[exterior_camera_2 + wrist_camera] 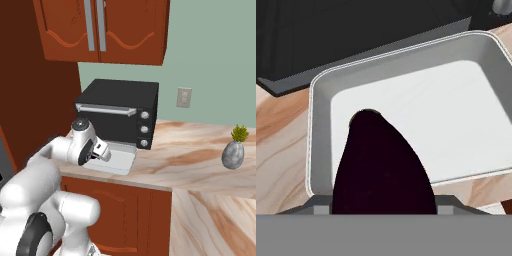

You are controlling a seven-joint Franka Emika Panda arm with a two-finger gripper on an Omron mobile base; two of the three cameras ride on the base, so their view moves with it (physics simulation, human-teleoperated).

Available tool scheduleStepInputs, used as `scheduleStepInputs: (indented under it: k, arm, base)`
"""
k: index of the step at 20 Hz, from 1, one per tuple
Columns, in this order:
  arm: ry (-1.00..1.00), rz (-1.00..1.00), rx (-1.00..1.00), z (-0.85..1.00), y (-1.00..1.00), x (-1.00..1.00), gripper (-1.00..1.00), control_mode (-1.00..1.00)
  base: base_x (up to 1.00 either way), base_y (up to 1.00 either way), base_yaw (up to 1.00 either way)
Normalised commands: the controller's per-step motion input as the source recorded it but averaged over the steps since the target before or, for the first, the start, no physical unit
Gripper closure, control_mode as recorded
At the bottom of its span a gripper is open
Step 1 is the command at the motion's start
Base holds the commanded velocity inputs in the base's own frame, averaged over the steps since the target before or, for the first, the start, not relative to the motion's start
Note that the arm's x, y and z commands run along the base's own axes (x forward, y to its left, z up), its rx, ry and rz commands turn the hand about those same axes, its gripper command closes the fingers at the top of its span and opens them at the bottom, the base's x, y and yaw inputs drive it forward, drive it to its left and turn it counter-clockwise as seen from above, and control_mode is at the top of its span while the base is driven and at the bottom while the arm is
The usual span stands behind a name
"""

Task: Take the eggplant and mushroom out of the freezer and place them in the tupperware container on the counter. Then put the tupperware containing the vegetables back in the freezer.

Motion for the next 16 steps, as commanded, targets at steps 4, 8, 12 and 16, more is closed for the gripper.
scheduleStepInputs:
  k: [4,8,12,16]
  arm:
    - [0.00,0.00,0.00,-0.26,0.02,0.36,1.00,-1.00]
    - [0.00,0.00,0.00,-0.21,0.00,0.34,1.00,-1.00]
    - [0.00,0.00,0.00,-0.40,0.06,0.38,1.00,-1.00]
    - [0.00,0.00,0.00,-0.38,0.05,0.06,1.00,-1.00]
  base:
    - [0.00,0.00,0.00]
    - [0.00,0.00,0.00]
    - [0.00,0.00,0.00]
    - [0.00,0.00,0.00]
